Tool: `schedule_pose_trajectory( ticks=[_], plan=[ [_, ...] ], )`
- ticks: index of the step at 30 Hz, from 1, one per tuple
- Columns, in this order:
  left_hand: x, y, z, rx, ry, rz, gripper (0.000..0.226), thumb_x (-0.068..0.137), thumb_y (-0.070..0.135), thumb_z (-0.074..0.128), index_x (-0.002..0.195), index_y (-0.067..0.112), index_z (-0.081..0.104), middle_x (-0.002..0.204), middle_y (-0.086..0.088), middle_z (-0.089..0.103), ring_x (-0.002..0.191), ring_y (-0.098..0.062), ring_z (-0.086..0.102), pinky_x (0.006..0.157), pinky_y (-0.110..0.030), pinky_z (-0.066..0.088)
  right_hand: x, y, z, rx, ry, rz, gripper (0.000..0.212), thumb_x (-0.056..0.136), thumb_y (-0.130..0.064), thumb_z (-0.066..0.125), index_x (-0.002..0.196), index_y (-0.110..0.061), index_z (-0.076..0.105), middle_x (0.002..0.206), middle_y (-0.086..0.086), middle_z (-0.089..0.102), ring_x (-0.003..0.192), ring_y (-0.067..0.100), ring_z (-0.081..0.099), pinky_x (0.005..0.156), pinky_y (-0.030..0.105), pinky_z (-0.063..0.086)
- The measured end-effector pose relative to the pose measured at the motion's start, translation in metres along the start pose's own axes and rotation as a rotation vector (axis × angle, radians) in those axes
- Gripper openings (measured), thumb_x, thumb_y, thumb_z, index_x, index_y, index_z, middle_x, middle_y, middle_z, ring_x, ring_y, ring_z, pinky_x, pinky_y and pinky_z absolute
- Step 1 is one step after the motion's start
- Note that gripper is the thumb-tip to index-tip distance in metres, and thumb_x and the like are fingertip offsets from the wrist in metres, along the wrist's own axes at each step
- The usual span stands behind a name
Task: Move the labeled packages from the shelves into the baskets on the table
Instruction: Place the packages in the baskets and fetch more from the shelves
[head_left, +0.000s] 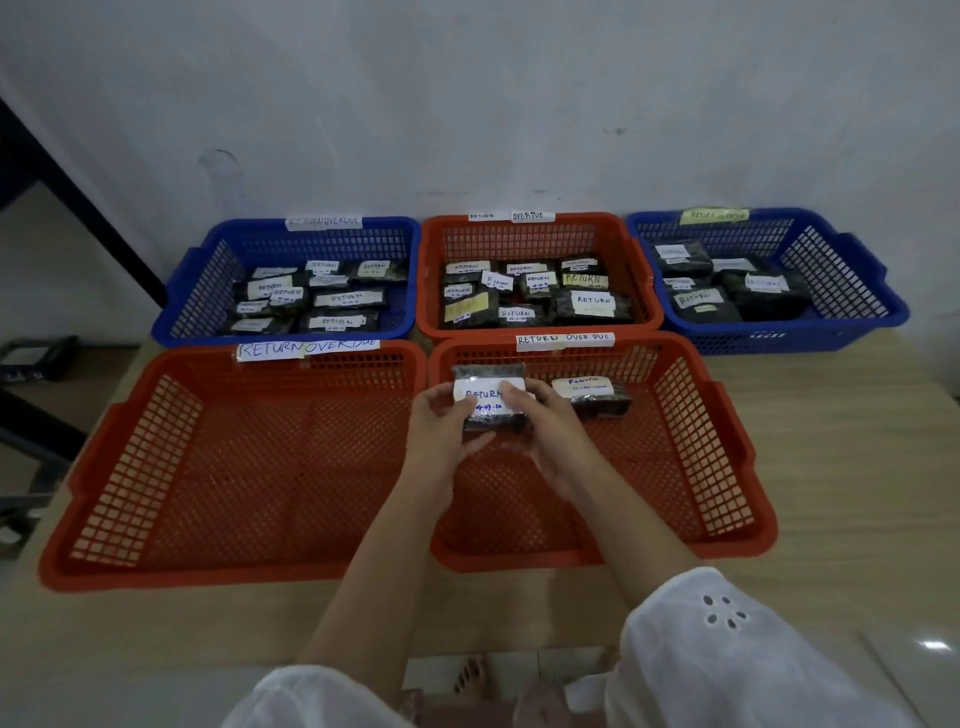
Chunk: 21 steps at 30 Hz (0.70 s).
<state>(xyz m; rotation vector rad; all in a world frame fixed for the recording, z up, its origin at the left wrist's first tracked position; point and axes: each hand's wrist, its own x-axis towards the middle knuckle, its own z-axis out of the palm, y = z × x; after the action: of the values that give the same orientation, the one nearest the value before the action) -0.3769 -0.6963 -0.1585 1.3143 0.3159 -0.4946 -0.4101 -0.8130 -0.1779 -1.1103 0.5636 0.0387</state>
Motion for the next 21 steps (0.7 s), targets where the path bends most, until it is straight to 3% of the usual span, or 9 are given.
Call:
schedule_pose_trajectory(
  ticks=[2,4,6,9,11,15,21],
  plan=[
    [0.0,-0.002,-0.005,0.348,0.06,0.18,0.021,0.092,0.019,0.059,0.11,0.021,0.049,0.113,-0.004,0.058,0.091,-0.013,0.06,0.063,-0.025,0.054,-0.001,0.002,0.001,0.015,0.033,0.004,0.029,0.087,-0.019,0.066,0.114,-0.009,0.06,0.097,0.006,0.071,0.079,0.015,0.068,0.053,0.023,0.051],
    [0.002,-0.007,-0.013,0.779,0.198,0.418,0.024,0.091,0.032,0.056,0.115,0.026,0.053,0.114,0.002,0.056,0.1,-0.013,0.053,0.074,-0.027,0.044,-0.001,0.003,-0.003,0.038,0.104,0.002,0.025,0.087,-0.017,0.066,0.11,-0.011,0.062,0.094,0.004,0.072,0.079,0.015,0.067,0.05,0.022,0.05],
    [0.004,-0.012,-0.018,1.0,0.343,0.553,0.032,0.09,0.037,0.056,0.12,0.028,0.052,0.12,0.0,0.05,0.11,-0.018,0.042,0.082,-0.03,0.037,-0.002,0.0,-0.014,0.119,0.217,-0.01,0.021,0.086,-0.017,0.066,0.107,-0.016,0.063,0.096,0.004,0.072,0.08,0.016,0.067,0.05,0.021,0.048],
    [0.012,-0.019,-0.017,1.09,0.379,0.478,0.054,0.088,0.035,0.059,0.136,0.022,0.039,0.134,-0.011,0.038,0.121,-0.028,0.035,0.098,-0.04,0.032,-0.003,-0.006,-0.045,0.277,0.428,-0.045,0.024,0.084,-0.015,0.066,0.108,-0.014,0.063,0.099,0.005,0.07,0.079,0.015,0.065,0.047,0.019,0.047],
    [0.018,-0.023,-0.014,1.128,0.336,0.379,0.063,0.089,0.033,0.058,0.143,0.019,0.028,0.137,-0.014,0.034,0.124,-0.03,0.035,0.1,-0.043,0.034,-0.004,-0.009,-0.068,0.36,0.531,-0.059,0.024,0.084,-0.014,0.065,0.108,-0.011,0.063,0.101,0.006,0.068,0.079,0.015,0.064,0.044,0.016,0.046],
    [0.025,-0.028,-0.009,1.184,0.333,0.368,0.058,0.093,0.019,0.049,0.146,0.018,0.024,0.137,-0.014,0.035,0.121,-0.029,0.041,0.086,-0.039,0.044,-0.002,-0.012,-0.098,0.527,0.623,-0.023,0.012,0.085,-0.012,0.063,0.097,-0.011,0.06,0.093,0.004,0.065,0.076,0.012,0.062,0.044,0.014,0.047],
    [0.028,-0.032,-0.007,1.252,0.395,0.366,0.058,0.092,0.012,0.048,0.145,0.02,0.026,0.141,-0.01,0.033,0.119,-0.026,0.043,0.071,-0.031,0.038,0.011,-0.024,-0.115,0.787,0.633,0.022,0.007,0.088,-0.007,0.06,0.084,-0.011,0.055,0.082,0.003,0.062,0.067,0.011,0.06,0.048,0.013,0.048]
  ],
)
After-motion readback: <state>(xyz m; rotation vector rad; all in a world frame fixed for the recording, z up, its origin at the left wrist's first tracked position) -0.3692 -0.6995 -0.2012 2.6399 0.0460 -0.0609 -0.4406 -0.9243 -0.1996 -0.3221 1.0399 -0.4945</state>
